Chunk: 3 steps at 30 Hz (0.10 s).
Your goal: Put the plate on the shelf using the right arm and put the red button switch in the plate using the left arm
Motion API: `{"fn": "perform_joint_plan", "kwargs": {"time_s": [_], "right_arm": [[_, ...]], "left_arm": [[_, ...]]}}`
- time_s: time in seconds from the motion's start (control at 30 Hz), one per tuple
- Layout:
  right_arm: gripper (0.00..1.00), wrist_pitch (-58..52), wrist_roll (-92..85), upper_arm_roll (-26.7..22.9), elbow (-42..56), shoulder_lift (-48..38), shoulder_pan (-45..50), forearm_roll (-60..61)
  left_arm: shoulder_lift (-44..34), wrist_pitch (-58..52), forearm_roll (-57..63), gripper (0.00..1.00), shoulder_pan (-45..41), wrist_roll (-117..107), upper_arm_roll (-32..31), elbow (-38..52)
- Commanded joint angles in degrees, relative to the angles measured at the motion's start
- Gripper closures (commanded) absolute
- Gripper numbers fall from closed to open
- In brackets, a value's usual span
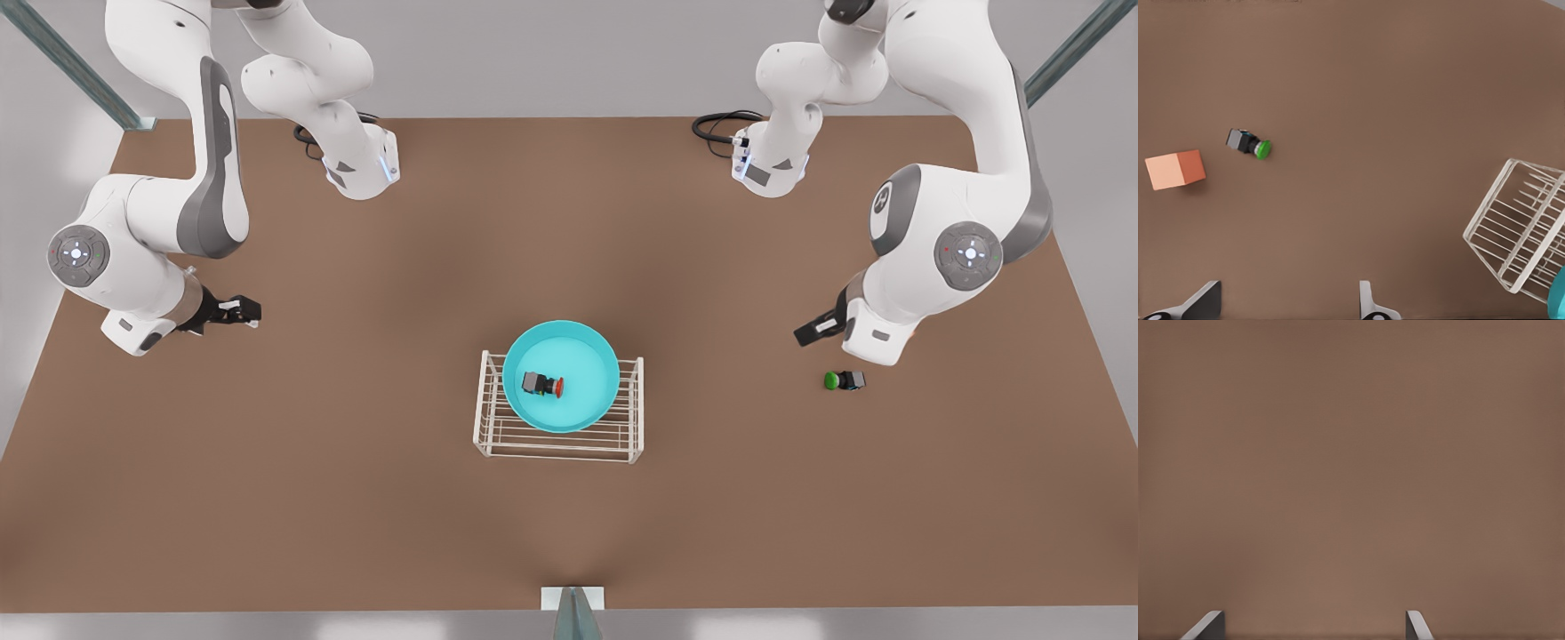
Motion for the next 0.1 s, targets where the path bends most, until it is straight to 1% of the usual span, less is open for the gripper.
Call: {"fn": "perform_joint_plan", "kwargs": {"time_s": [0.0,0.07], "right_arm": [[0.00,-0.05,-0.24,-0.10,0.03,-0.05,-0.02,0.04],[0.00,-0.05,-0.24,-0.10,0.03,-0.05,-0.02,0.04]], "left_arm": [[0.04,-0.19,0.23,0.00,0.00,31.30,-0.02,0.05],[0.04,-0.10,0.23,0.00,0.00,31.21,-0.02,0.05]]}}
